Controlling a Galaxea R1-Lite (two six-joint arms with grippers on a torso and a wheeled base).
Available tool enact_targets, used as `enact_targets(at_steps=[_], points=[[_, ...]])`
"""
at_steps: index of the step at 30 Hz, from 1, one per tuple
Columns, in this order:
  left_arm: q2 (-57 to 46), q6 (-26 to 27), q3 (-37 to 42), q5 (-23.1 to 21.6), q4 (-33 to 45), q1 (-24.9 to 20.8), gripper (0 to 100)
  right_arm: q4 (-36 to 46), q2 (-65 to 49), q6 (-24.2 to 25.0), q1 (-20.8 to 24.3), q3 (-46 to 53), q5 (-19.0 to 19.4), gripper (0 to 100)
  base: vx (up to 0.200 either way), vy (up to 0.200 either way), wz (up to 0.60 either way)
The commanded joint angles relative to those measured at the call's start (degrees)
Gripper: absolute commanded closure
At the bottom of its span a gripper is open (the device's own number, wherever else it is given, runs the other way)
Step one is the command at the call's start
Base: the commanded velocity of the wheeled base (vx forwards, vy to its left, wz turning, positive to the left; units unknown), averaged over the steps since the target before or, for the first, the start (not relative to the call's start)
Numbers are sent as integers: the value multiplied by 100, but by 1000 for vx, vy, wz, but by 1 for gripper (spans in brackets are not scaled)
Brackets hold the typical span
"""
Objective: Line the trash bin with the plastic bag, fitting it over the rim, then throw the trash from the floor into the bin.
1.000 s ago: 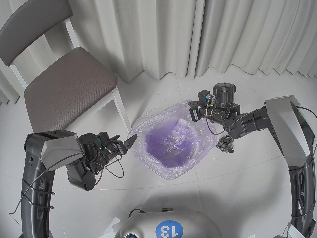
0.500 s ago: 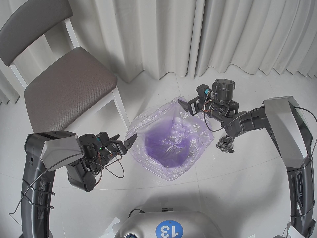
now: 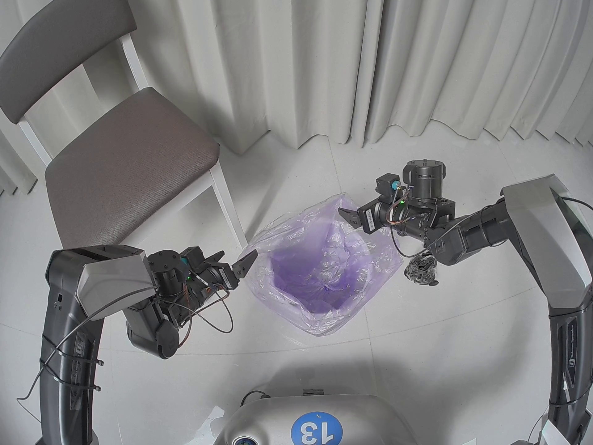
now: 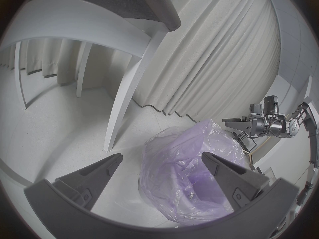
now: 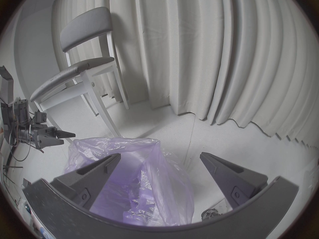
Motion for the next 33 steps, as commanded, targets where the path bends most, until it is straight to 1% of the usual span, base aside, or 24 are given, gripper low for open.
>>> enact_targets(at_steps=[1, 3, 5, 8, 11, 12, 13, 14, 16, 17, 18, 20, 21, 22, 24, 26, 28, 31, 33], points=[[-164, 1, 5, -2, -93, -66, 0, -130, -620, 75, -69, 822, -32, 0, 0, 0, 0], [-260, 1, -39, -2, -76, -180, 0, -95, -857, 102, -113, 1165, -49, 0, 0, 0, 0], [-295, 10, -56, 7, -49, -206, 0, -95, -928, 119, -131, 1270, -58, 0, 0, 0, 0], [-445, 10, -188, -2, 162, -338, 0, -16, -1235, 269, -174, 1692, -216, 0, 0, 0, 0], [-594, 10, -355, 7, 469, -444, 0, 318, -1437, 348, -183, 1824, -366, 0, 0, 0, 0], [-735, 45, -601, 7, 926, -532, 0, 652, -1578, 480, -210, 1842, -383, 0, 0, 0, 0], [-796, 98, -742, 7, 1190, -540, 0, 766, -1622, 541, -218, 1842, -383, 0, 0, 0, 0], [-911, 221, -1023, 7, 1708, -549, 0, 907, -1684, 638, -218, 1842, -383, 0, 0, 0, 0], [-1060, 511, -1498, 16, 2579, -576, 0, 960, -1710, 717, -210, 1833, -357, 0, 0, 0, 0], [-1086, 555, -1577, 25, 2737, -576, 0, 951, -1710, 726, -210, 1824, -348, 0, 0, 0, 0], [-1183, 853, -2069, 139, 3589, -593, 0, 960, -1675, 752, -210, 1806, -322, 0, 0, 0, 0], [-1236, 1179, -2535, 262, 4424, -628, 0, 968, -1640, 761, -218, 1780, -304, 0, 0, 0, 0], [-1245, 1302, -2676, 288, 4688, -637, 0, 968, -1631, 761, -210, 1771, -295, 0, 0, 0, 0], [-1253, 1609, -2957, 332, 5347, -637, 0, 977, -1552, 761, -210, 1719, -287, 0, 0, 0, 0], [-1201, 1961, -3344, 429, 6015, -664, 0, 995, -1376, 761, -218, 1595, -251, 0, 0, 0, 0], [-1069, 2066, -3625, 605, 6288, -725, 0, 1004, -1226, 761, -218, 1490, -216, 0, 0, 0, 0], [-893, 2093, -3880, 728, 6375, -787, 0, 1004, -1077, 761, -218, 1376, -137, 0, 0, 0, 0], [-761, 2093, -4003, 737, 6472, -848, 0, 986, -919, 787, -183, 1209, -32, 0, 0, 0, 0], [-761, 2093, -3976, 737, 6525, -883, 0, 986, -857, 875, -166, 1156, -32, 0, 0, 0, 0]])
